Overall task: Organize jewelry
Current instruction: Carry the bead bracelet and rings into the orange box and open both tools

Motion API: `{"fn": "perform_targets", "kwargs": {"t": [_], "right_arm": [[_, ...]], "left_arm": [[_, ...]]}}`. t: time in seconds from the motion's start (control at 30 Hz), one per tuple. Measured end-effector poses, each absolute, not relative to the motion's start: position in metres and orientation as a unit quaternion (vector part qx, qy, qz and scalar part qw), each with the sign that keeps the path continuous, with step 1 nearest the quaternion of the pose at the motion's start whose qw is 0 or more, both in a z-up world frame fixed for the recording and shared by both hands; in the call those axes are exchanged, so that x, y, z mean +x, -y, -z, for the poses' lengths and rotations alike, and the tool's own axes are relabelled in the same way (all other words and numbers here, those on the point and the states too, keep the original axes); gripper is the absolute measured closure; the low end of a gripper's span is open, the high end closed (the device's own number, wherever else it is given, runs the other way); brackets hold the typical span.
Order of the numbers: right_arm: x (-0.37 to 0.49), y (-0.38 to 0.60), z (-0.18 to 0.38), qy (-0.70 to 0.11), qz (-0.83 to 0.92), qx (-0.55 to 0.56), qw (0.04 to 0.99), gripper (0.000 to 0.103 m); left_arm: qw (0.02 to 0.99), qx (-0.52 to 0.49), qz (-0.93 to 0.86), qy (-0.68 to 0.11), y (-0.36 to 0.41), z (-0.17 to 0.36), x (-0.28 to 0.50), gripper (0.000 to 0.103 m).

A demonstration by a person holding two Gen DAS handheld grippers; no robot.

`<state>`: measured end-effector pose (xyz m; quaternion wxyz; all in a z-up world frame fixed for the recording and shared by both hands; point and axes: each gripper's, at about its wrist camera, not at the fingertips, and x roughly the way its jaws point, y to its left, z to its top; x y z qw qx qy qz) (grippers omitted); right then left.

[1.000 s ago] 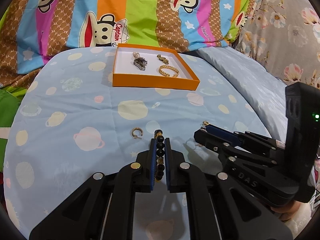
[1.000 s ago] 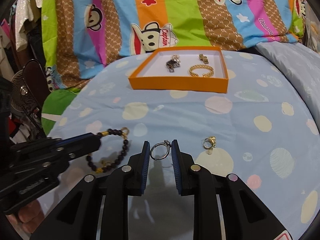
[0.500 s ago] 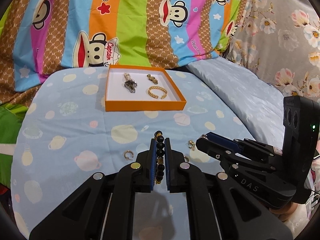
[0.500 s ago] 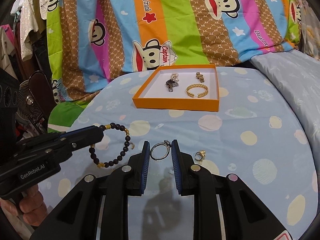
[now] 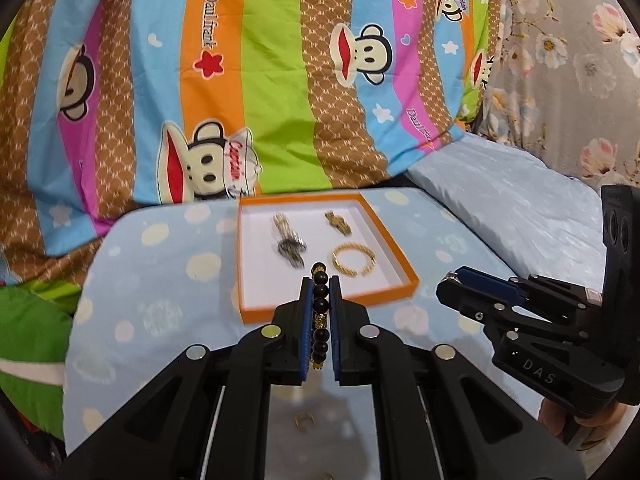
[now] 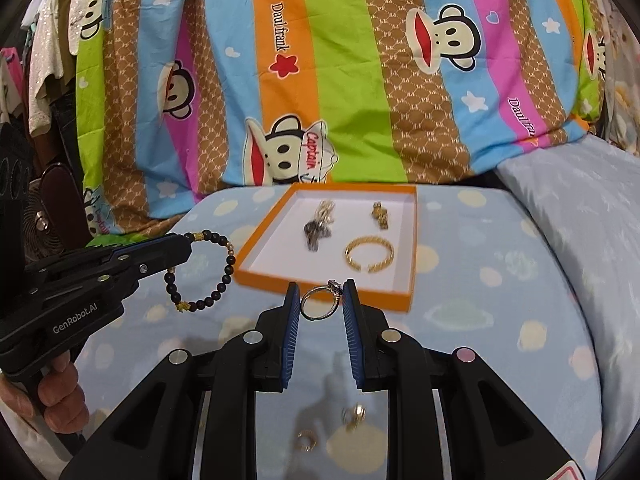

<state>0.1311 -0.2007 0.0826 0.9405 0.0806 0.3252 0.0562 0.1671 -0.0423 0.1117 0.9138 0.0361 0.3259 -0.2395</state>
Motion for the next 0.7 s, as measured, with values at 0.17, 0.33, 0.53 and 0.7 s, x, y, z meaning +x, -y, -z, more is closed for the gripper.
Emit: {"fn": "perform_targets", "kwargs": {"t": [0.17, 0.33, 0.53, 0.7], "right_arm": [[0.176, 0.211, -0.084, -0.327, -0.057, 0.097, 0.938, 0.082], [0.222, 0.219, -0.076, -0.337, -0.056, 0.113, 0.933, 0.082], [0.267, 0.214, -0.056, -0.359, -0.054, 0.113, 0.925, 0.082], [0.293, 0.208, -0.032, -0.384, -0.054, 0.108, 0.915, 0.082]], "left_arm": [[0.920, 0.040, 0.229, -0.314, 0.053, -0.116, 0.208, 0.096], [0.920, 0.030, 0.220, -0.323, 0.061, -0.105, 0.248, 0.096], [0.915, 0.022, 0.201, -0.349, 0.066, -0.080, 0.287, 0.096], [0.906, 0.022, 0.191, -0.377, 0.067, -0.053, 0.307, 0.096]]}}
